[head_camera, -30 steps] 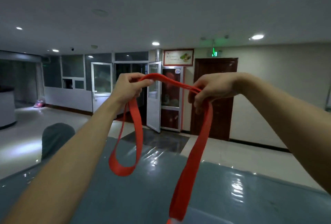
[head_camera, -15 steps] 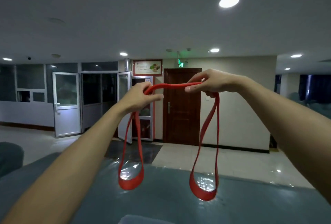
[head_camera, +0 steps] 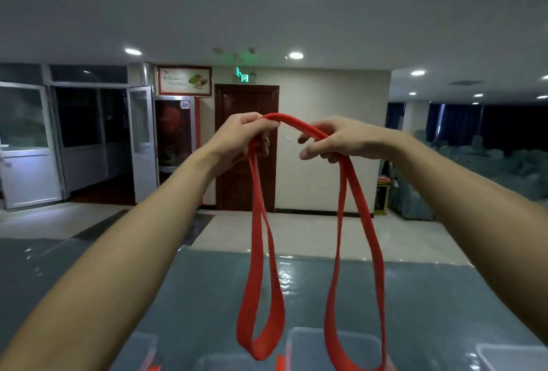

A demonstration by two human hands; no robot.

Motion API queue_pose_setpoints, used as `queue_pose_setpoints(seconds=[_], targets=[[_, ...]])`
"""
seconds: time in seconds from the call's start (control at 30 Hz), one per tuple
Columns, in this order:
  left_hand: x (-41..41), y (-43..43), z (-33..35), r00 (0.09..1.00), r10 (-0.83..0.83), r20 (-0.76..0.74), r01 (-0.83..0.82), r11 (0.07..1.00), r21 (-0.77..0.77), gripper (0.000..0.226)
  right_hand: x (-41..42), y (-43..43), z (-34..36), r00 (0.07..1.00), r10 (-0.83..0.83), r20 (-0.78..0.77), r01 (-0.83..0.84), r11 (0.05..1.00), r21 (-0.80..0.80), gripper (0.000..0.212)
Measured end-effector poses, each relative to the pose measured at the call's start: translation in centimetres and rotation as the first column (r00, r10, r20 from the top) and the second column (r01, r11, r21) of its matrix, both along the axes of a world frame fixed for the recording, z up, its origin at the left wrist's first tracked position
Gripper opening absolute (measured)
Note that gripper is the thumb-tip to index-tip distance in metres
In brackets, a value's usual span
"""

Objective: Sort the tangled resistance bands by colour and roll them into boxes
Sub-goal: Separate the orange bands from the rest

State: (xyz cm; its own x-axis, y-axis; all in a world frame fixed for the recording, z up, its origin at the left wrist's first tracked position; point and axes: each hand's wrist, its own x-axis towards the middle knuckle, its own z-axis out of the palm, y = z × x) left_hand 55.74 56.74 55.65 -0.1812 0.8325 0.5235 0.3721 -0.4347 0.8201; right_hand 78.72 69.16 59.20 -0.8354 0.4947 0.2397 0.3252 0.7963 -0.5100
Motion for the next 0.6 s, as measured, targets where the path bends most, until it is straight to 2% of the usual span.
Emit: queue_pose_setpoints(seconds=[0.1, 0.2, 0.3, 0.4, 0.5, 0.53, 0.6], targets=[[6.2, 3.0, 0.8, 0.994, -0.082, 0.070, 0.079, 0.996, 0.039, 0.008, 4.1, 1.9, -4.4, 0.997, -0.065, -0.038, 0.064, 0.998, -0.007, 0.092], [10.7, 5.5, 1.5, 0.987, -0.136, 0.082, 0.130, 0.989, 0.067, 0.015, 6.6, 3.5, -9.7, 0.993, -0.095, -0.074, 0.085, 0.988, -0.132, 0.108], [12.6, 7.1, 1.7, 0.988, -0.124, 0.096, 0.116, 0.990, 0.080, 0.020, 6.9, 4.3, -13.8, 0.962, -0.152, -0.227, 0.091, 0.962, -0.256, 0.129], [13.0, 7.9, 0.9, 0.999, -0.034, 0.037, 0.031, 0.996, 0.089, 0.041, 5.2, 3.8, -15.7, 0.906, -0.216, -0.364, 0.119, 0.956, -0.269, 0.139], [12.6, 7.8, -0.5, 0.998, 0.003, 0.064, -0.010, 0.994, 0.109, 0.048, 2.8, 2.7, -17.3, 0.865, -0.306, -0.398, 0.234, 0.947, -0.220, 0.131], [12.3, 7.5, -0.8, 0.996, 0.014, 0.086, -0.025, 0.992, 0.121, 0.047, 2.0, 2.2, -18.1, 0.848, -0.335, -0.410, 0.272, 0.940, -0.206, 0.116], [11.1, 6.8, -1.2, 0.989, 0.042, 0.141, -0.062, 0.988, 0.143, 0.046, 0.9, 1.5, -19.5, 0.812, -0.379, -0.444, 0.312, 0.925, -0.218, 0.069]])
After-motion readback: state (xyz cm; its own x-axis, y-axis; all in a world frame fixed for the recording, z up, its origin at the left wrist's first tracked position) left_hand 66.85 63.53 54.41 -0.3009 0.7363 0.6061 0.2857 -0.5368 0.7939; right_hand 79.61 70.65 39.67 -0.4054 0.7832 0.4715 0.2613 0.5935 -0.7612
